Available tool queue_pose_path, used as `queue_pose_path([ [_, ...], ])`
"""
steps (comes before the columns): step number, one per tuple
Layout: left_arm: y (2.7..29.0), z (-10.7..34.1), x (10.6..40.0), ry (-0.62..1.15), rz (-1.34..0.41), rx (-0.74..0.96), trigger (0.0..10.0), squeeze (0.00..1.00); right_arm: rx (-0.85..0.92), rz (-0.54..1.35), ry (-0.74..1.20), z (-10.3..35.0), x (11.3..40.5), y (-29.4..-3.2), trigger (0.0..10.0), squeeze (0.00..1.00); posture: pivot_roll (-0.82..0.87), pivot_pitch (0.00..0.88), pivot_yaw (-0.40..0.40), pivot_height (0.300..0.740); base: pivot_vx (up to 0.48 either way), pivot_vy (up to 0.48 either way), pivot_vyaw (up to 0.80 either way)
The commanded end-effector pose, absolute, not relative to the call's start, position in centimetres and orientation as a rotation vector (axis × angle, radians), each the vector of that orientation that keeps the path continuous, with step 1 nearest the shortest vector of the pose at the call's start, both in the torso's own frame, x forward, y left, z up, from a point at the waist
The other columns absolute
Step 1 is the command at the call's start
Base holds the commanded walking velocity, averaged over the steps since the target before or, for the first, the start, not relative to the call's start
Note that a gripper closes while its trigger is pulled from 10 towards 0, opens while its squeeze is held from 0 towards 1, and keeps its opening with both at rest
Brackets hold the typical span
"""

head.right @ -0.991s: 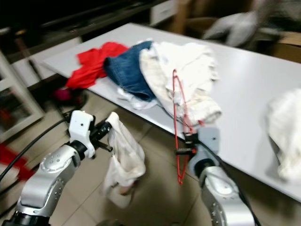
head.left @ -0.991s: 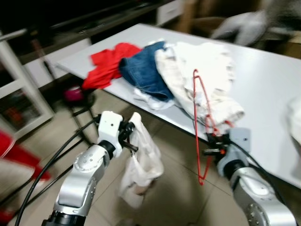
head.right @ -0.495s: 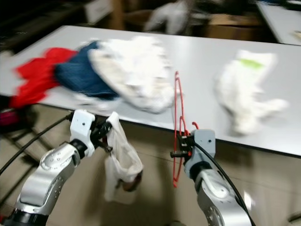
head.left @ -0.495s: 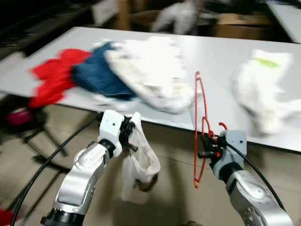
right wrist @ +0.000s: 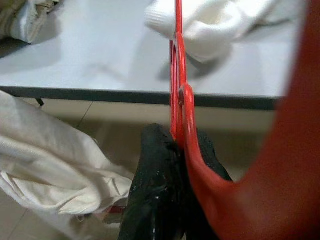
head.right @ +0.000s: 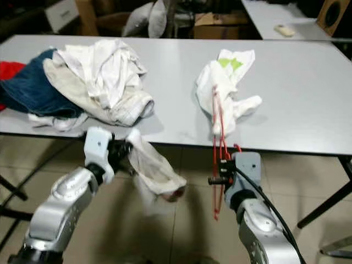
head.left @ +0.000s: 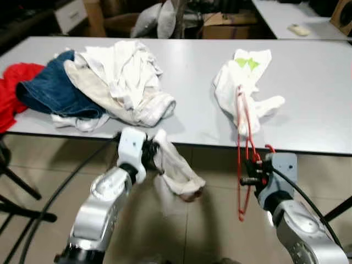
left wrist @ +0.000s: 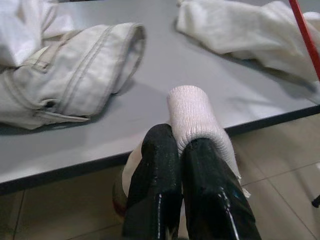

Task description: Hang hanger

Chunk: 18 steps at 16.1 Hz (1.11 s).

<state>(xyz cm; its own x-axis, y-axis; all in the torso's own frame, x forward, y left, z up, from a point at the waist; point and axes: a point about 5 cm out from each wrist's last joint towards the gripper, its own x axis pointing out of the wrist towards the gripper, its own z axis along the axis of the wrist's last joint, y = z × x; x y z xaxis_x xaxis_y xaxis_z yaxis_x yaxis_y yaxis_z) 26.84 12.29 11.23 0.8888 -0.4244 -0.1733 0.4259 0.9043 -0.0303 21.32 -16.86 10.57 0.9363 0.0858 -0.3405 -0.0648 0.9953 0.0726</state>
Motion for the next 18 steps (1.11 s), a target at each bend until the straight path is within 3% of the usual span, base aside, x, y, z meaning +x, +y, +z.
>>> queue_pose_path([
  [1,12.4,12.2,27.0,0.136,-0.442,0.018,10.0,0.00,0.064,0.084,0.318,11.2,21.6,-16.4,10.0,0.00,0.04,0.000,0.062,0.723,0.000,0.000,-0.80],
  [3,12.9,12.2,27.2,0.131,-0.410,0.005,10.0,0.00,0.051,0.150,0.307,11.7,21.4,-15.4,10.0,0.00,0.02,0.000,0.067,0.723,0.000,0.000,-0.80],
  [12,11.6,12.3,27.1,0.099,-0.467,-0.036,10.0,0.00,-0.017,0.178,0.297,12.4,20.9,-16.4,10.0,0.00,-0.01,0.000,0.055,0.723,0.000,0.000,-0.80],
  [18,10.9,12.3,26.9,0.089,-0.472,-0.046,10.0,0.00,-0.138,0.175,0.281,12.4,21.3,-16.5,10.0,0.00,-0.01,0.000,0.049,0.723,0.000,0.000,-0.07],
])
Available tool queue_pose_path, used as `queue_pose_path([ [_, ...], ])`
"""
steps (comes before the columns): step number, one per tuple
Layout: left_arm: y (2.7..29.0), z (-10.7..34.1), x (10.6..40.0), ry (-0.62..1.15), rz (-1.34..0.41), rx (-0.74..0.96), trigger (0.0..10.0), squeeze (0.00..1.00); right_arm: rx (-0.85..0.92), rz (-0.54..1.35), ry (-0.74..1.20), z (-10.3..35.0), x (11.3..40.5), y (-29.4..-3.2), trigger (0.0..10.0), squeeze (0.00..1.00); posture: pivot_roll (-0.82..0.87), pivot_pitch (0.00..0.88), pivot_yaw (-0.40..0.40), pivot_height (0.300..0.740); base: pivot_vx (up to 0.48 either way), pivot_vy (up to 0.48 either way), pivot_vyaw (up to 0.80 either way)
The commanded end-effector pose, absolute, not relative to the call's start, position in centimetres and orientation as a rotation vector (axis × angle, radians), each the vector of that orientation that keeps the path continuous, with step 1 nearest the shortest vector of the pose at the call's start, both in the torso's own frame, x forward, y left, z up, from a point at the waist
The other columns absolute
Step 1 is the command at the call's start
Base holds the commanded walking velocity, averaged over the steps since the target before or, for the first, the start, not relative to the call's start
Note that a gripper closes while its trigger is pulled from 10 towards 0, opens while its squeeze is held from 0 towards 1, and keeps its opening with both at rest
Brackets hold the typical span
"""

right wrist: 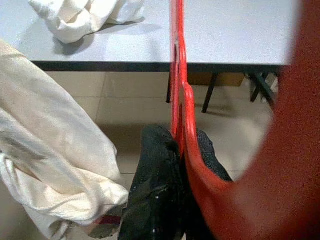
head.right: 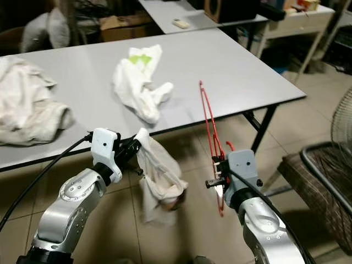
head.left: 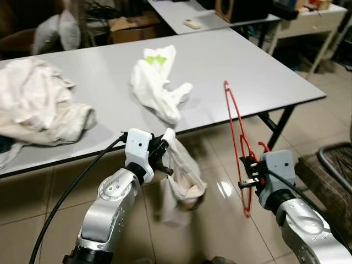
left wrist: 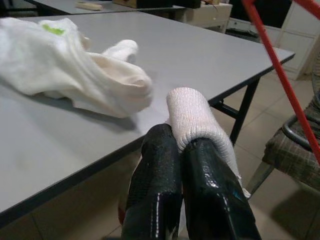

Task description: Hang hanger

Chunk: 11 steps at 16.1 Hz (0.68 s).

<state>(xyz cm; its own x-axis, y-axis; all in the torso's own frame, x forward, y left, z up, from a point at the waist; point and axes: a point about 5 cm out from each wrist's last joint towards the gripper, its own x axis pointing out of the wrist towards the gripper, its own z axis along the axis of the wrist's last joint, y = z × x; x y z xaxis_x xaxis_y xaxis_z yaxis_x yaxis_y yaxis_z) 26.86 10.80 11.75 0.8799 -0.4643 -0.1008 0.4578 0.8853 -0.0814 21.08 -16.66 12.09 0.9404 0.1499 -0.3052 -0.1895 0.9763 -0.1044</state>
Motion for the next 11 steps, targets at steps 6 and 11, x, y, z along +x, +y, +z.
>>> queue_pose_path([
  [6,10.44,12.36,27.20,0.084,-0.500,-0.039,10.0,0.00,-0.110,0.149,0.249,12.77,21.55,-16.80,10.0,0.00,-0.02,0.000,0.062,0.723,0.000,0.000,0.00],
  [11,10.88,12.19,27.35,0.089,-0.462,-0.053,10.0,0.00,-0.110,0.185,0.241,12.92,21.85,-16.37,10.0,0.00,-0.01,0.000,0.060,0.723,0.000,0.000,0.00],
])
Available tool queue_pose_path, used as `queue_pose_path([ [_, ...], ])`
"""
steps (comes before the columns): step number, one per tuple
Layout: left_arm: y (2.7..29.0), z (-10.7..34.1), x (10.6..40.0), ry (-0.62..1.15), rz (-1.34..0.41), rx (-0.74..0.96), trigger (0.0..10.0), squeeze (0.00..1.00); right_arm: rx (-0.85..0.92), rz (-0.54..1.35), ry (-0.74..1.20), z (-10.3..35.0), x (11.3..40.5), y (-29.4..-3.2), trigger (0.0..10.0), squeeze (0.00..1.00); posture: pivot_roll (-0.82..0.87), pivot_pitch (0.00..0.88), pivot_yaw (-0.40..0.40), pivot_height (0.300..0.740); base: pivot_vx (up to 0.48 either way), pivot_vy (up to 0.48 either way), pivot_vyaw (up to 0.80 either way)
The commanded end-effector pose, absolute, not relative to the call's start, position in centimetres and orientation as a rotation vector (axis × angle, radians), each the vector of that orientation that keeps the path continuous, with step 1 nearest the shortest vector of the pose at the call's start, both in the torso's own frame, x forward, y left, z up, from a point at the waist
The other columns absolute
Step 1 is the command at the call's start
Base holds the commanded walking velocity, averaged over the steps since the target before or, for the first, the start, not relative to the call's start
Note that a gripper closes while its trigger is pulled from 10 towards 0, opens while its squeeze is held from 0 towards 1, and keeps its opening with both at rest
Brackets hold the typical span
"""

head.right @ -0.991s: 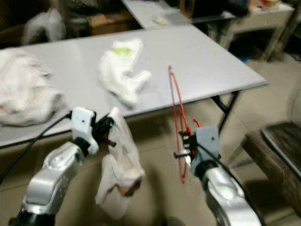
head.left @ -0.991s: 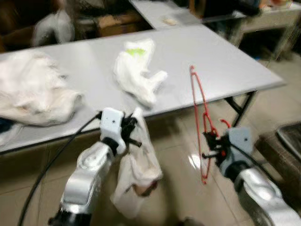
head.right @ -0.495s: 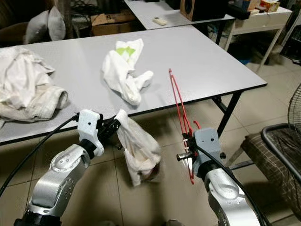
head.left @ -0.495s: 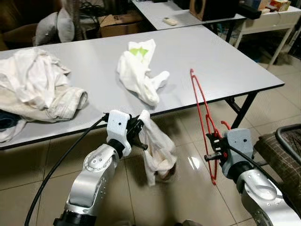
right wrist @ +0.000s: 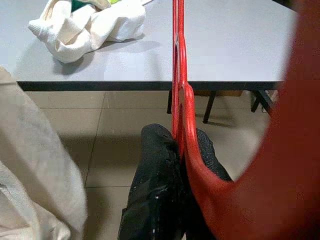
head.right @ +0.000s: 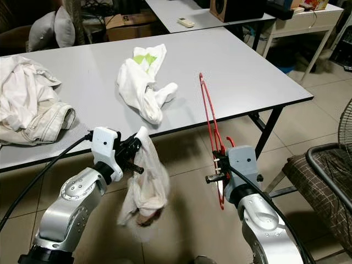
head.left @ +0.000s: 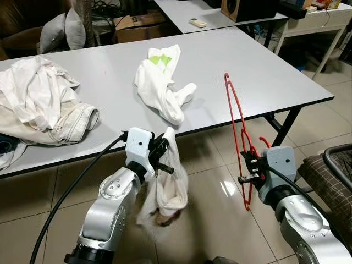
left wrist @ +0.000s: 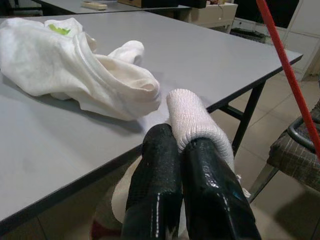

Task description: Hang hanger

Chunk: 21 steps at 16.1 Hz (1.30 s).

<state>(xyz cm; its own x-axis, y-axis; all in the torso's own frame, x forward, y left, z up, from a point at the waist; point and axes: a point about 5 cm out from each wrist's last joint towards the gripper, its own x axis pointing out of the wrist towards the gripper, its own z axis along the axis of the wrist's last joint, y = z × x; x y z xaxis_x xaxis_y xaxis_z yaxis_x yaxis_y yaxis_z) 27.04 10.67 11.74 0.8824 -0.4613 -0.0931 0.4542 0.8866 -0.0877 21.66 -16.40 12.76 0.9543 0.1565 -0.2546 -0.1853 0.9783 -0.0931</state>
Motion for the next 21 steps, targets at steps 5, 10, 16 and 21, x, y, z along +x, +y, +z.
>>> queue_pose_path([
  [5,11.0,12.1,27.4,0.094,-0.438,-0.050,10.0,0.00,-0.118,0.191,0.240,13.0,22.3,-16.5,10.0,0.00,-0.01,0.000,0.041,0.723,0.000,-0.480,0.00],
  [10,11.0,12.1,27.6,0.089,-0.431,-0.051,10.0,0.00,-0.106,0.184,0.244,12.9,22.4,-16.7,10.0,0.00,-0.01,0.000,0.036,0.723,0.000,-0.480,0.00],
  [16,10.7,13.7,29.0,0.024,-0.467,-0.060,10.0,0.00,-0.084,0.160,0.239,13.0,22.8,-17.0,10.0,0.00,-0.01,0.000,0.050,0.723,0.042,0.000,-0.12],
  [21,10.6,14.7,30.6,0.005,-0.461,-0.044,10.0,0.00,-0.090,0.137,0.228,13.2,22.9,-17.4,10.0,0.00,-0.02,0.000,0.061,0.723,0.334,0.000,-0.26],
])
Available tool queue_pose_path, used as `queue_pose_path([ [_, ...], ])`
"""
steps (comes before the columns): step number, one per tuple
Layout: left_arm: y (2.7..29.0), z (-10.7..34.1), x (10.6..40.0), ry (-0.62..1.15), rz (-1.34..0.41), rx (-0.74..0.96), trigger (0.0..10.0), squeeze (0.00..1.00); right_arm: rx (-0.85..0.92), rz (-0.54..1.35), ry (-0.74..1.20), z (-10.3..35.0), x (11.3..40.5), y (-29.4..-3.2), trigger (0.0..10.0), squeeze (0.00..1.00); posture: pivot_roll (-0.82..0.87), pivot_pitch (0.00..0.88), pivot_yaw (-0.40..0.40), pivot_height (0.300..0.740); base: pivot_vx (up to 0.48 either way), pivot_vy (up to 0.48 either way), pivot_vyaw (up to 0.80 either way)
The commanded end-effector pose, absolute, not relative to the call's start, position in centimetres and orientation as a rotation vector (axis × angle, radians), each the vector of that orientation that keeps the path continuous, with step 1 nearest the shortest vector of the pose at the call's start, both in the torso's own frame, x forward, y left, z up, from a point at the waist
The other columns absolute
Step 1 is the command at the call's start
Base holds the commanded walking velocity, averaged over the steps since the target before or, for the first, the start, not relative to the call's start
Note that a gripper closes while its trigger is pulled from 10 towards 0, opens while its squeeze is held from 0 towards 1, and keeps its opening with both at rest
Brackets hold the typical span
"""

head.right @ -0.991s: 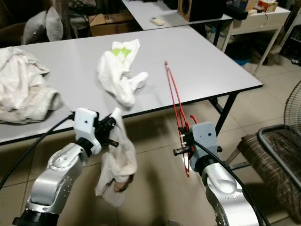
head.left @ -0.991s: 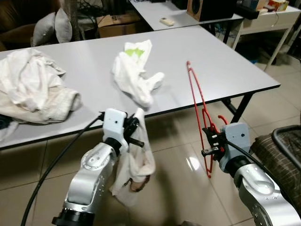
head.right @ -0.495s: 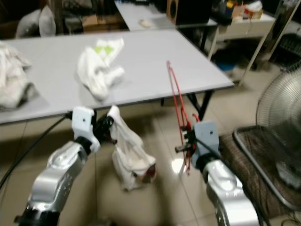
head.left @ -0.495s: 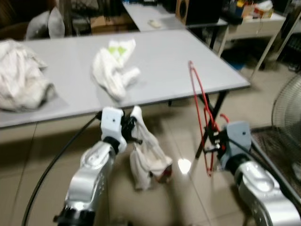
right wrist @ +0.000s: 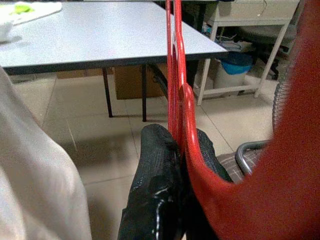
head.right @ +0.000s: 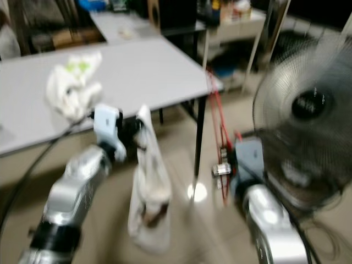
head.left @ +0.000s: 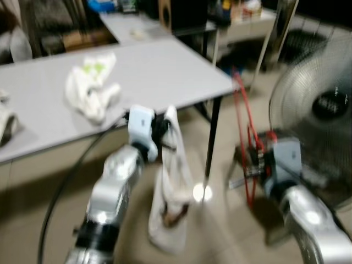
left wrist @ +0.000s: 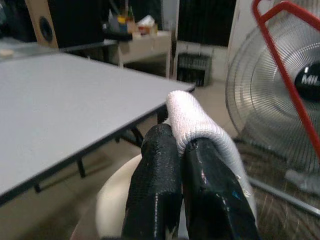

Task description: Hang hanger

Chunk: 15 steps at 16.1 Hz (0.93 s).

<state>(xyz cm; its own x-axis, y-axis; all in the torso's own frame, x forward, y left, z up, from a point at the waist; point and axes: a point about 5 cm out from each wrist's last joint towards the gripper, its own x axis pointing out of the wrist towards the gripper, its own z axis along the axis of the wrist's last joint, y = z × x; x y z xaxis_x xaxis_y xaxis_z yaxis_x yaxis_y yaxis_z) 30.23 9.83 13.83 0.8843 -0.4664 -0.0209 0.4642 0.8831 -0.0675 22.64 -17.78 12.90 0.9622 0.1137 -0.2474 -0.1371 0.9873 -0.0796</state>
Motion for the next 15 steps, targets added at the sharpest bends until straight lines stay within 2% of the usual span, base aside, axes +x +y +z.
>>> queue_pose_path([
  [1,10.6,14.8,30.8,0.003,-0.461,-0.044,10.0,0.00,-0.090,0.135,0.222,13.3,22.9,-17.4,10.0,0.00,-0.02,0.000,0.061,0.723,0.356,0.000,0.00],
  [5,10.6,15.5,31.8,-0.020,-0.439,-0.053,10.0,0.00,-0.134,0.126,0.203,13.8,23.2,-17.8,10.0,0.00,-0.03,0.000,0.066,0.723,0.362,0.000,0.00],
  [9,10.3,17.1,32.7,-0.066,-0.468,-0.046,10.0,0.00,-0.144,0.096,0.194,14.3,23.5,-18.3,10.0,0.00,-0.03,0.000,0.065,0.723,0.366,0.000,0.71],
  [14,9.7,20.0,34.8,-0.124,-0.524,-0.004,10.0,0.00,-0.328,0.211,0.212,16.0,23.6,-20.2,10.0,0.00,-0.03,0.000,0.069,0.723,0.367,0.000,0.00],
  [15,9.8,21.1,36.0,-0.138,-0.524,0.004,10.0,0.00,-0.403,0.332,0.238,16.6,22.8,-20.8,10.0,0.00,-0.02,0.000,0.063,0.723,0.371,0.000,0.00],
])
